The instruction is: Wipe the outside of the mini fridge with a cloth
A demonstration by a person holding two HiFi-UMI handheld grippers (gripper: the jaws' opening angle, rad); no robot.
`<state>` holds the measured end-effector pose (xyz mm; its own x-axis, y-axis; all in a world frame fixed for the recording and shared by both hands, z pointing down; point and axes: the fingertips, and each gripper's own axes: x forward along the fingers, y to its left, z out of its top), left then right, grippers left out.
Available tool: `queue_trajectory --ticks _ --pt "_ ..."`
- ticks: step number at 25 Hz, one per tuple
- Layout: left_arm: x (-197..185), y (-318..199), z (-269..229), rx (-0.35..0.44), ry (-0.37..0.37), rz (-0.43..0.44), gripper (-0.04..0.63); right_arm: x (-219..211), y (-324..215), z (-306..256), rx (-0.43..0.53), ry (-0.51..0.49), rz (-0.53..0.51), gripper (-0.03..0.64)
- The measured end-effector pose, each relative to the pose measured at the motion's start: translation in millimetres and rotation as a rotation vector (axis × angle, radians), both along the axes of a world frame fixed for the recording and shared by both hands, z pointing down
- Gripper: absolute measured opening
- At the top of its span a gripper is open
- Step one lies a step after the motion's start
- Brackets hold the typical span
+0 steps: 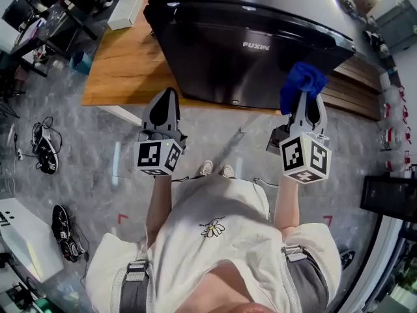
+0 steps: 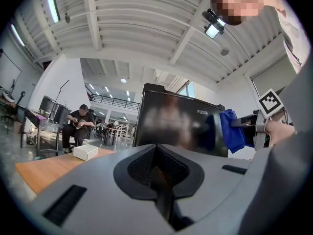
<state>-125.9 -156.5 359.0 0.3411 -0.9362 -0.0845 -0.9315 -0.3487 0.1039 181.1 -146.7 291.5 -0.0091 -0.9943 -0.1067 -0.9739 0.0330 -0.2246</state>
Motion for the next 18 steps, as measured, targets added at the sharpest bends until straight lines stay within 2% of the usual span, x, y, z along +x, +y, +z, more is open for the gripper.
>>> queue_trajectory --ticks 4,6,9,13,18 --pt "-16.5 1.6 3.8 -0.005 0.007 -0.038 0.005 -93.7 -10.1 7.7 0.028 -0.121 -0.29 0.061" --pt "-23.3 3.5 5.0 -0.009 0.011 -0.056 0.005 -141.7 -17.9 10.9 0.041 -0.097 -0.388 0.061" --pt "-34.4 7.2 9.1 -0.016 0.019 -0.082 0.005 -209.5 -31.1 19.3 0.061 0.006 -0.481 0.061" --pt "-51.8 11.9 13.6 -0.021 0.025 -0.117 0.005 -274.9 -50.9 37.5 0.04 0.101 -0.523 0.061" --pt "-70.6 15.8 15.5 -0.024 0.031 -0.158 0.005 -307.4 -76.2 49.8 -0.005 0.147 -0.491 0.061"
